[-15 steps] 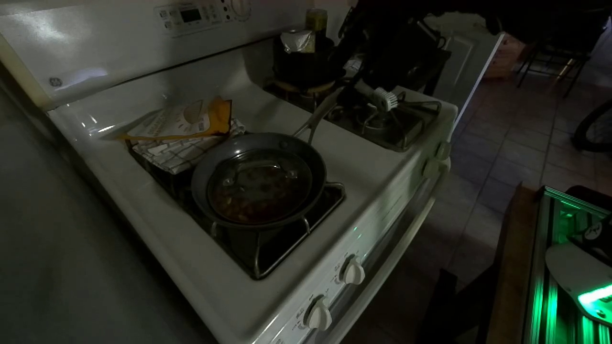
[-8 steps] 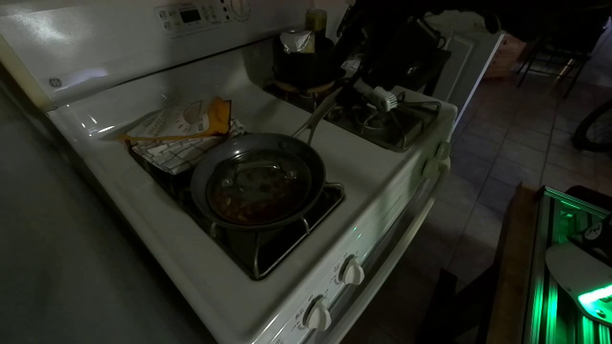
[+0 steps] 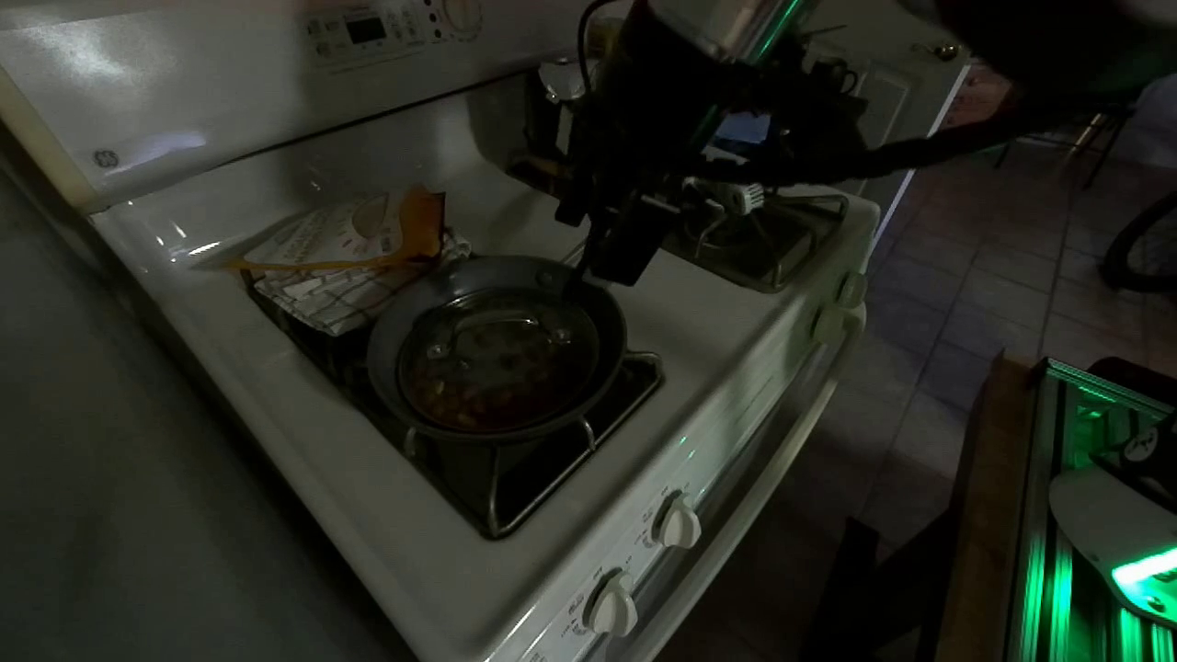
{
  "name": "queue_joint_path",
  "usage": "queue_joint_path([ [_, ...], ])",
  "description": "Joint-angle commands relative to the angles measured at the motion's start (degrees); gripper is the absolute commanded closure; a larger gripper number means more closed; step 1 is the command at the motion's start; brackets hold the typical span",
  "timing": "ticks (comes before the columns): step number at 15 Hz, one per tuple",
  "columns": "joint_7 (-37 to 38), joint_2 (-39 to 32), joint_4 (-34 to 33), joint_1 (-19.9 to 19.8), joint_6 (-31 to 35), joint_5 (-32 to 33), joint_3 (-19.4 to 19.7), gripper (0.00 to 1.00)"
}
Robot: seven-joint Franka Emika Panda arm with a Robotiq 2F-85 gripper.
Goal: Remove the lid from the pan
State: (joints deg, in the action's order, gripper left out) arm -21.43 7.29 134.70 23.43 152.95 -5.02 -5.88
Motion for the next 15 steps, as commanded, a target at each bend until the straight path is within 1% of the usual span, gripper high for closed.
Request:
queue_joint_path([
  [1, 1.9, -5.4, -3.1, -3.2, -0.6, 4.6, -4.1, 0.17],
  [2, 1.7, -6.7, -3.8, -3.5, -0.6, 5.2, -4.8, 0.16],
  [3, 1.9, -7.6, -4.2, -3.9, -0.6, 5.8, -5.5, 0.18],
  [4, 2.1, -8.3, -4.6, -4.2, -0.6, 6.2, -6.0, 0.26],
  [5, 2.4, -8.7, -4.8, -4.5, -0.8, 6.6, -6.3, 0.24],
  [6, 2.4, -9.5, -5.2, -4.8, -0.7, 6.3, -6.7, 0.39],
  [7, 2.7, -10.1, -5.6, -5.1, -0.6, 6.2, -6.9, 0.38],
  [8, 2.6, -10.5, -5.9, -5.3, -0.6, 5.5, -7.2, 0.39],
  [9, 2.6, -11.0, -6.3, -5.6, -0.7, 4.9, -7.4, 0.47],
  [11, 2.6, -12.0, -7.1, -6.1, -1.0, 3.6, -7.8, 0.53],
  [12, 3.2, -12.3, -7.3, -6.4, -1.1, 3.6, -7.9, 0.54],
  [13, 3.2, -12.6, -7.6, -6.6, -1.0, 3.1, -8.1, 0.58],
  [14, 3.1, -12.9, -7.7, -6.8, -0.7, 2.4, -8.3, 0.57],
  [15, 2.6, -13.1, -8.0, -7.0, -0.7, 1.4, -8.5, 0.59],
])
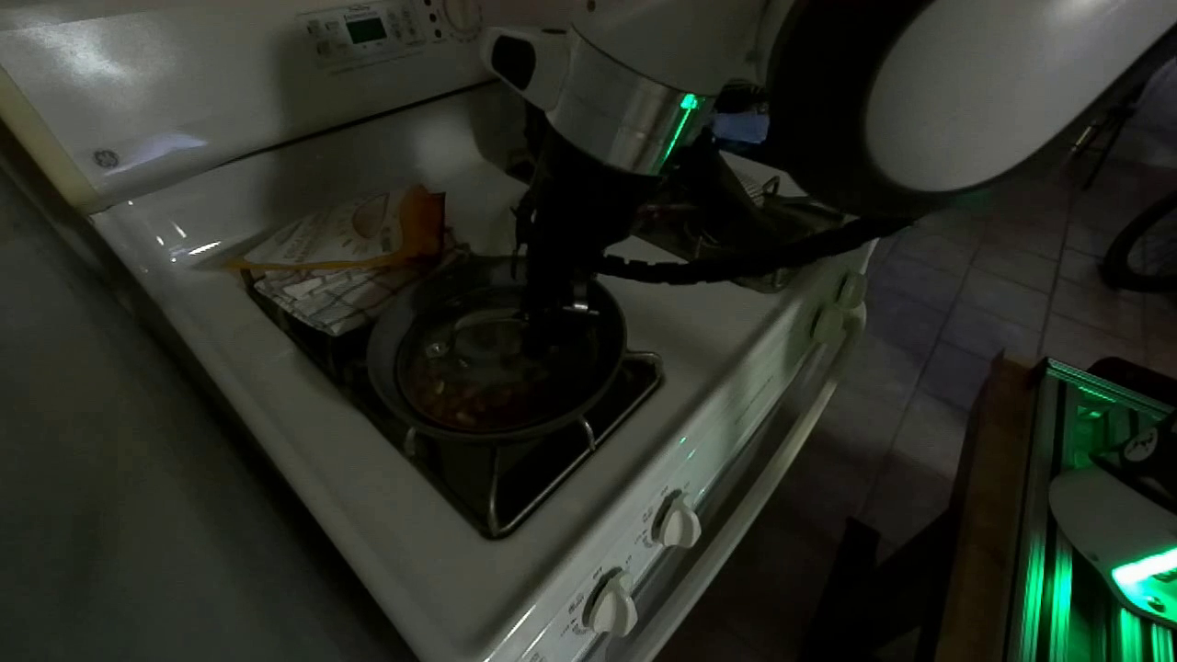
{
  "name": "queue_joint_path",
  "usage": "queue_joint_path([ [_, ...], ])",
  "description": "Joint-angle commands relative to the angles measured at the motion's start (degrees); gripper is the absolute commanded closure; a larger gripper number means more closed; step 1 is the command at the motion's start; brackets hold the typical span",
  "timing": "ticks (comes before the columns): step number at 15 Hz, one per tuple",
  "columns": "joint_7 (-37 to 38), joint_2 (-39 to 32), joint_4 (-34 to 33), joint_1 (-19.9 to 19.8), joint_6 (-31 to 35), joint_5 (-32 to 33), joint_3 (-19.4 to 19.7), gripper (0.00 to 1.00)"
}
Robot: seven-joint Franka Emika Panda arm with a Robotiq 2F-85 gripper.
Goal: Remove the lid from the pan
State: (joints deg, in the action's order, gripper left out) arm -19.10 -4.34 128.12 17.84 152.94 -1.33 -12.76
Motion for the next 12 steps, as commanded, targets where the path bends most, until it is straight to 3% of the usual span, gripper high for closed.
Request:
queue_joint_path([
  [1, 0.5, -1.6, -1.7, -1.5, -0.7, -2.5, -1.8, 0.57],
  [2, 0.8, -1.7, -1.8, -1.6, -0.8, -2.7, -2.0, 0.64],
  [3, 0.9, -1.5, -1.8, -1.7, -1.0, -3.1, -2.1, 0.83],
  [4, 1.1, -1.3, -1.7, -1.7, -1.2, -3.0, -2.2, 0.87],
  [5, 1.8, -1.0, -1.7, -1.7, -1.9, -2.5, -2.2, 0.97],
  [6, 2.7, -0.1, -1.4, -1.8, -3.3, -2.0, -2.0, 1.0],
  [8, 4.2, 1.9, -0.5, -2.1, -4.6, -1.3, -1.7, 0.96],
  [12, 3.1, 6.0, -0.9, -2.6, -6.6, -5.8, -1.9, 0.96],
])
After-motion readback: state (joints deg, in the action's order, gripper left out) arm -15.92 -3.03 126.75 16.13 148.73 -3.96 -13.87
